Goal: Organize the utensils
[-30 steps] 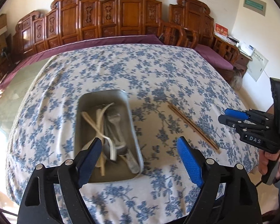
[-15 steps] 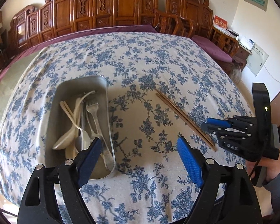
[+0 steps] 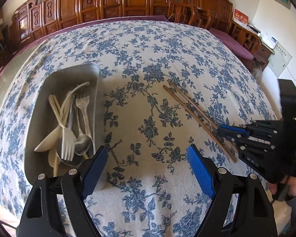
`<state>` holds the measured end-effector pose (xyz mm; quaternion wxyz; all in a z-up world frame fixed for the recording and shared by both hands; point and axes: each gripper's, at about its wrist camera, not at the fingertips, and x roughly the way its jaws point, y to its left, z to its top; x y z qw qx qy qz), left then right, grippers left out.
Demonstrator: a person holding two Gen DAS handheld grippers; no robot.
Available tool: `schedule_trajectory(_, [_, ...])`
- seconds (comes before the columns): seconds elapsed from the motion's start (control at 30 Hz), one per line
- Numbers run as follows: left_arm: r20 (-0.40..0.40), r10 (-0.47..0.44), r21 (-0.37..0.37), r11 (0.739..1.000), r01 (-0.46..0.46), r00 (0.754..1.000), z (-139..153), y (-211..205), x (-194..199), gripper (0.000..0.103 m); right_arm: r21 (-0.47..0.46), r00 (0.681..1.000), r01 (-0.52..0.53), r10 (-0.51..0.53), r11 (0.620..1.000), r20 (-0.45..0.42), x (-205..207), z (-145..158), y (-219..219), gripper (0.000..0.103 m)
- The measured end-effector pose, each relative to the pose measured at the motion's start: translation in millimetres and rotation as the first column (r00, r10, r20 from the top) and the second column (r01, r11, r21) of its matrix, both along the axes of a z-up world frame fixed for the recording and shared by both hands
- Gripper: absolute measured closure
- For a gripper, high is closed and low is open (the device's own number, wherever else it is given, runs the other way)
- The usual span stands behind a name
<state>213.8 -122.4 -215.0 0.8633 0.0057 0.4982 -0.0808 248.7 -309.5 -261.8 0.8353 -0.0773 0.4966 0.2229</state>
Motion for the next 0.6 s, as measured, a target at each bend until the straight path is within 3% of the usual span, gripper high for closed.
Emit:
schedule_trajectory(0.37, [0.010, 0.032, -0.072, 0.997, -0.031, 0.999, -10.3, -33.5, 4.0, 0.024, 0.094, 0.996, 0.077, -0.080, 0.993, 0.026, -30.6, 19.5, -42.4, 0.097])
schedule_trajectory(0.6, [-0.009, 0.024, -0.043, 0.999, -0.024, 1.000, -19.3, -65.9, 13.0, 0.024, 0.116, 0.992, 0.112, -0.119, 0.987, 0.051, -40.7, 27.4, -63.4, 0.097])
